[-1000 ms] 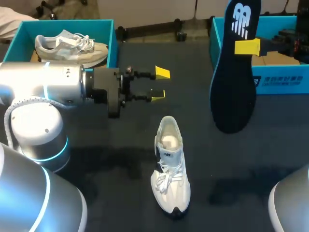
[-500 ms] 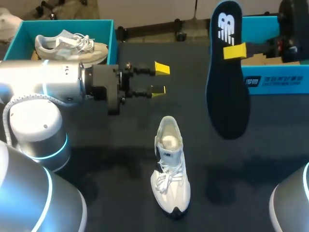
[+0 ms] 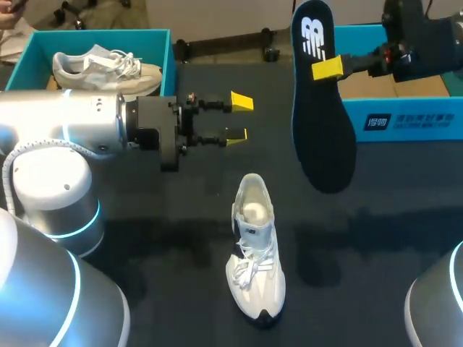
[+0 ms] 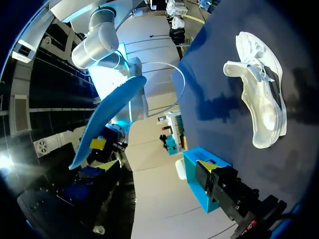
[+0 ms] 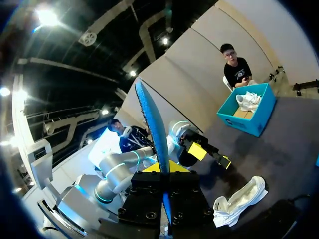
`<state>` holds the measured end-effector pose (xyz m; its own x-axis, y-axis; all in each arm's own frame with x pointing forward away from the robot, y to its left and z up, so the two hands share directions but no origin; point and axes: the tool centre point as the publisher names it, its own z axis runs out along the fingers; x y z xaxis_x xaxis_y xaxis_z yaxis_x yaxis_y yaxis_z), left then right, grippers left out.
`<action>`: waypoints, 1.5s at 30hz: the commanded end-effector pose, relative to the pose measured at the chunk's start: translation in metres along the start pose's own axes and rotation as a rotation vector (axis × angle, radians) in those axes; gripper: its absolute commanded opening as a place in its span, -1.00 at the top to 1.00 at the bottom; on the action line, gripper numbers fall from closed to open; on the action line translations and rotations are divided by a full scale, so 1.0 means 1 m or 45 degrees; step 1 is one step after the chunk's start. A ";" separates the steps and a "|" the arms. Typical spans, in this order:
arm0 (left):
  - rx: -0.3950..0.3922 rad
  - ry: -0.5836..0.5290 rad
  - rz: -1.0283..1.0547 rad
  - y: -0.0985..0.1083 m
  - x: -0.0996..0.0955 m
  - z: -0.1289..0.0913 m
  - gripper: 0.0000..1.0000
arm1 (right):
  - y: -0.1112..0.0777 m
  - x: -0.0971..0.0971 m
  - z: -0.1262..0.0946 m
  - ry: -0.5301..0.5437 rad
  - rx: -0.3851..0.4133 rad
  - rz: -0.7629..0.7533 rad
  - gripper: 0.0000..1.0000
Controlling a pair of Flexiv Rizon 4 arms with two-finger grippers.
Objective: Take the shoe out of the shoebox, open the shoe tongue, remove and reinsert the insole, then place the shoe into the shoebox
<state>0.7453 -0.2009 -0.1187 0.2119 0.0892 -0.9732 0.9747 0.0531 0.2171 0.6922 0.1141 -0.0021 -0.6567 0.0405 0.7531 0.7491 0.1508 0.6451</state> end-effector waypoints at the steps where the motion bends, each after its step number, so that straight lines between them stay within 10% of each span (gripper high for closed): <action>1: -0.002 -0.001 0.003 -0.001 0.001 0.001 -1.00 | 0.008 -0.006 0.001 0.010 0.025 0.015 1.00; 16: -0.045 -0.077 0.017 0.005 -0.009 0.008 -1.00 | 0.017 -0.103 0.003 0.021 -0.011 0.445 1.00; 45: -0.046 -0.131 -0.071 0.015 -0.001 0.026 -1.00 | 0.016 -0.143 0.019 -0.072 -0.070 0.799 1.00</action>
<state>0.7556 -0.2209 -0.1145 0.1647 -0.0096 -0.9863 0.9815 0.1001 0.1630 0.7923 0.1254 -0.0967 -0.1043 0.1542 0.9825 0.9945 0.0259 0.1015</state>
